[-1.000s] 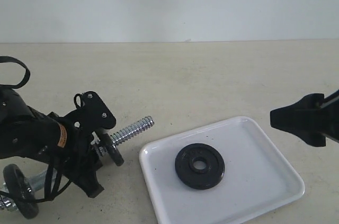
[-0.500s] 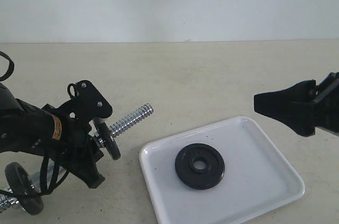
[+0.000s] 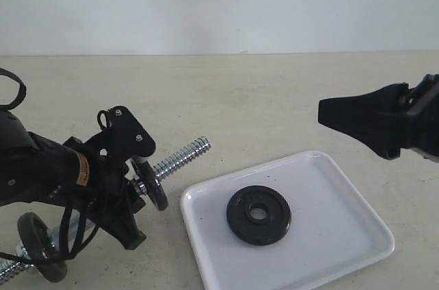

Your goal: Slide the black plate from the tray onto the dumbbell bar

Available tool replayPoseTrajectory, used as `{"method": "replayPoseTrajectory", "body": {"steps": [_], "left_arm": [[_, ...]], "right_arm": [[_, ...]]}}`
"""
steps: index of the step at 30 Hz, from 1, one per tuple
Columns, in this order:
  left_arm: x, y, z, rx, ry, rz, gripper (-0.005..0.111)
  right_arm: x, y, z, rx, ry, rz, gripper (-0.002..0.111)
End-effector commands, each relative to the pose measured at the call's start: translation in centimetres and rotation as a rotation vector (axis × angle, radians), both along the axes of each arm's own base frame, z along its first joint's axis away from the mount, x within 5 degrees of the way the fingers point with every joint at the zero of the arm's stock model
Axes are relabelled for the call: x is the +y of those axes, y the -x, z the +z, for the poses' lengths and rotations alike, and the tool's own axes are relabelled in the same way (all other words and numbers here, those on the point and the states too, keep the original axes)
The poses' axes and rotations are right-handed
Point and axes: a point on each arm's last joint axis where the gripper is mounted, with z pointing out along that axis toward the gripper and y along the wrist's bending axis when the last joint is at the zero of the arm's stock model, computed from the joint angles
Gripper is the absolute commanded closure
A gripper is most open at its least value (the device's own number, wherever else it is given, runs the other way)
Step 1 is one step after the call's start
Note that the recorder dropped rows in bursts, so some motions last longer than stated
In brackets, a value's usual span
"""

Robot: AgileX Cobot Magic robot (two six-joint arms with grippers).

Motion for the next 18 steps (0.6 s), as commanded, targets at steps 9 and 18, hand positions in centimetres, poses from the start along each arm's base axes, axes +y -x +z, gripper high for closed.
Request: {"method": "replayPoseTrajectory", "body": {"steps": [9, 18], "left_arm": [[-1.7, -0.2, 2.9, -0.14, 0.154, -0.022, 0.102], [-1.2, 0.4, 5.9, -0.216, 0.199, -0.021, 0.102]], "right_arm": [[0.9, 0.7, 1.0, -0.042, -0.135, 0.103, 0.047], [1.3, 0.9, 1.8, -0.078, -0.212, 0.153, 0.047]]}}
